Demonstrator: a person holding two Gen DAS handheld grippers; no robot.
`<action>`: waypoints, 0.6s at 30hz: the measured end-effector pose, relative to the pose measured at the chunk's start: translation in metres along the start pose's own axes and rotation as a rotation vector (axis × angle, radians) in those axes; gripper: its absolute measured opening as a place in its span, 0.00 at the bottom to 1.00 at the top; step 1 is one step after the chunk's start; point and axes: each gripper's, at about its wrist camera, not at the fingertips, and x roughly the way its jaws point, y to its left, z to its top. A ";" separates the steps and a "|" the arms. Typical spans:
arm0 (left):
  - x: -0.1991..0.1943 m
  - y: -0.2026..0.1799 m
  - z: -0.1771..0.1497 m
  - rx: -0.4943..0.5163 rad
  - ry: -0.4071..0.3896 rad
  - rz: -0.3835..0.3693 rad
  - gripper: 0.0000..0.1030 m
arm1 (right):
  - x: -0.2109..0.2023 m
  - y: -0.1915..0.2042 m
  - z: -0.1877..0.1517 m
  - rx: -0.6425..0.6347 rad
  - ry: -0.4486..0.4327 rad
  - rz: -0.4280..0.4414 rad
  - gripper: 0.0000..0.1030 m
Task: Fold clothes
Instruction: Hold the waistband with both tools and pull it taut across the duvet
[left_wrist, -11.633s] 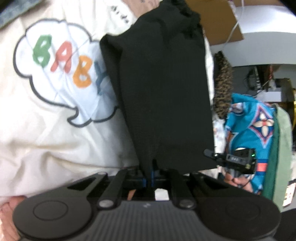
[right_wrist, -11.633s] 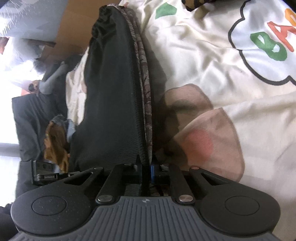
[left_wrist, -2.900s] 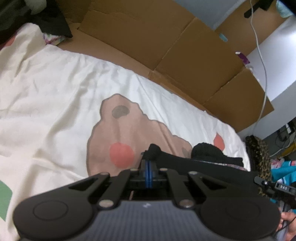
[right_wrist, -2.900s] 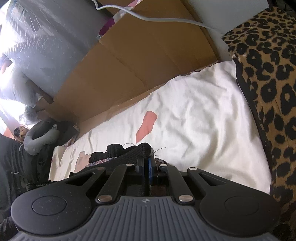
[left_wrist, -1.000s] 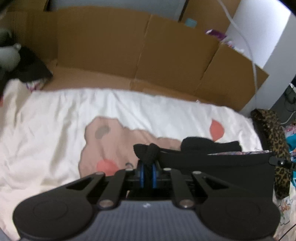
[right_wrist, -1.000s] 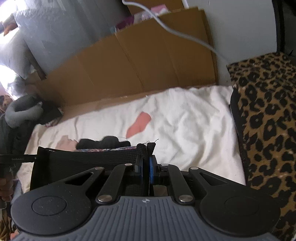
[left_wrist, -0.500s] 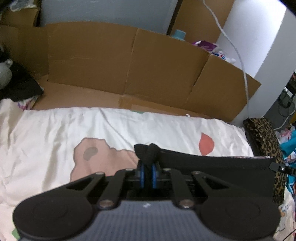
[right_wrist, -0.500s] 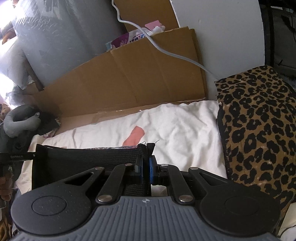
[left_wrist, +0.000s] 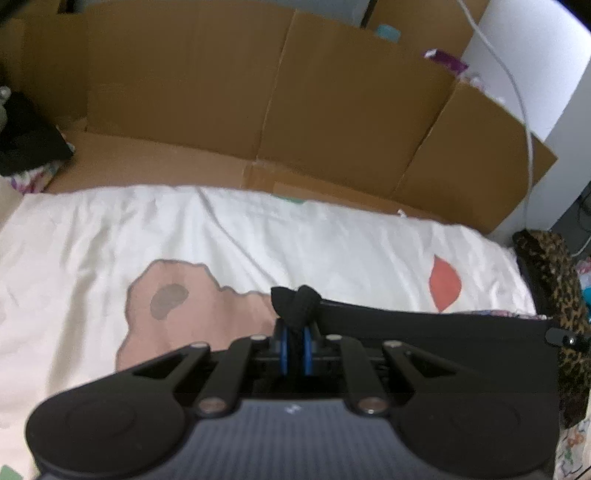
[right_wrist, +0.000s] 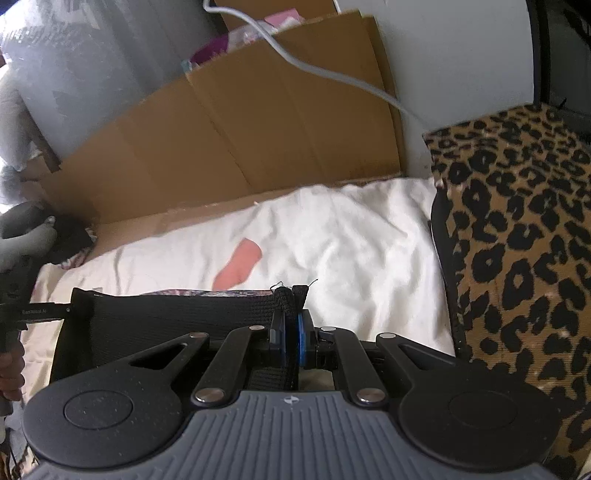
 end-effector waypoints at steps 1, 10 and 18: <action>0.005 0.001 -0.002 -0.003 0.007 -0.001 0.09 | 0.004 -0.002 -0.001 0.006 0.007 -0.001 0.05; 0.032 0.012 -0.012 -0.037 0.030 -0.029 0.09 | 0.037 -0.010 -0.009 0.013 0.055 -0.006 0.05; 0.031 0.014 -0.011 -0.035 0.031 -0.028 0.13 | 0.061 -0.009 -0.014 -0.002 0.081 -0.014 0.06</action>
